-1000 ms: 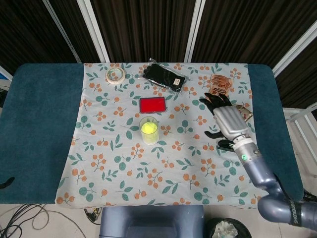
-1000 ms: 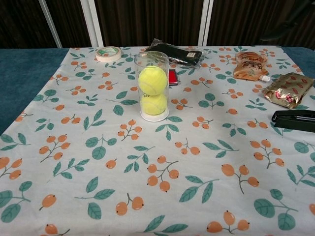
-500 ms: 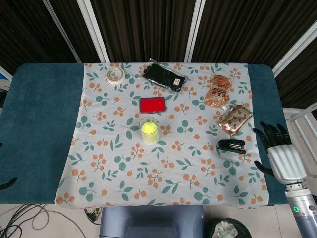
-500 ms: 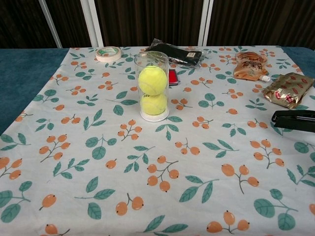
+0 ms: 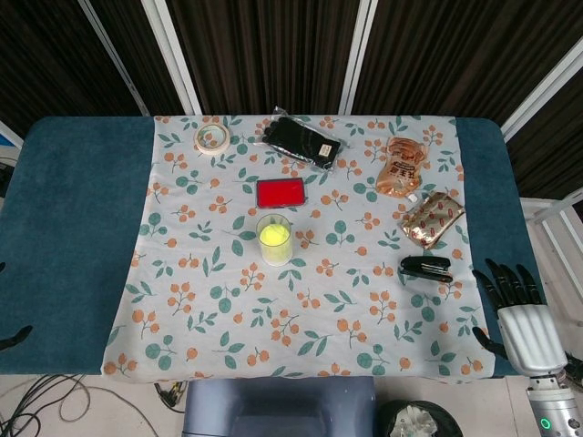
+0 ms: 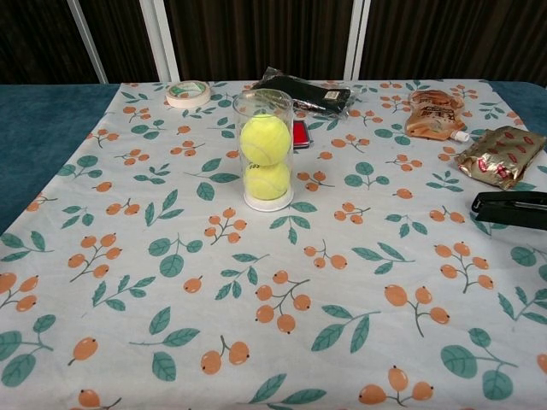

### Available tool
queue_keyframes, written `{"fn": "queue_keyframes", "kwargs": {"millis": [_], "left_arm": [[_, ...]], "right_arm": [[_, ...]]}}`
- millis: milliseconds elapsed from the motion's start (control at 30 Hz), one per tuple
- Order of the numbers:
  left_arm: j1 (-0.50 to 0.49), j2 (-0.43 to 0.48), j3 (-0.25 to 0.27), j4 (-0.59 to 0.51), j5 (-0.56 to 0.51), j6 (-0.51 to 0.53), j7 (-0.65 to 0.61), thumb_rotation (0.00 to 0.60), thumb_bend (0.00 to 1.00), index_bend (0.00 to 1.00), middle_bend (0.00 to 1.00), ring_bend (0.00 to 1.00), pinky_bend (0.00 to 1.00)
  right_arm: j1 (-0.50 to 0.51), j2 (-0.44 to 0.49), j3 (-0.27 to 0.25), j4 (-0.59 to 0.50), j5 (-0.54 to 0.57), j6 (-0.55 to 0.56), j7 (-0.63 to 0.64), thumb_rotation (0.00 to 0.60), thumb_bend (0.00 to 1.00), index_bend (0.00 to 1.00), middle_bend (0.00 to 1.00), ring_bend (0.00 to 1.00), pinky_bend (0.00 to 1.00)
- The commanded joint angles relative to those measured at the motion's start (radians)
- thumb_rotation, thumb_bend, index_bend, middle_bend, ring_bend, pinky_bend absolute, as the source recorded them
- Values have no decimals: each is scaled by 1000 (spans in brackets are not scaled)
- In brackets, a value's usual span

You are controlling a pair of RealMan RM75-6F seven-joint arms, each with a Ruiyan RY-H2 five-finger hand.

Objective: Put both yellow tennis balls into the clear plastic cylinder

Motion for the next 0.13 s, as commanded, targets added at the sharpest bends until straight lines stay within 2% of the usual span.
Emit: {"fn": "queue_keyframes", "kwargs": {"millis": [33,133], "left_arm": [[0,-1,0,1,0,1,1,600,39,113,0,0,33],[0,-2,0,1,0,1,4,600,39,113,0,0,33]], "right_arm": [[-10,-8,8,7,2,7,5,600,274,143,62,89,0],[-20,-16,18,15,-1,16,13,600,274,142,62,89,0]]}}
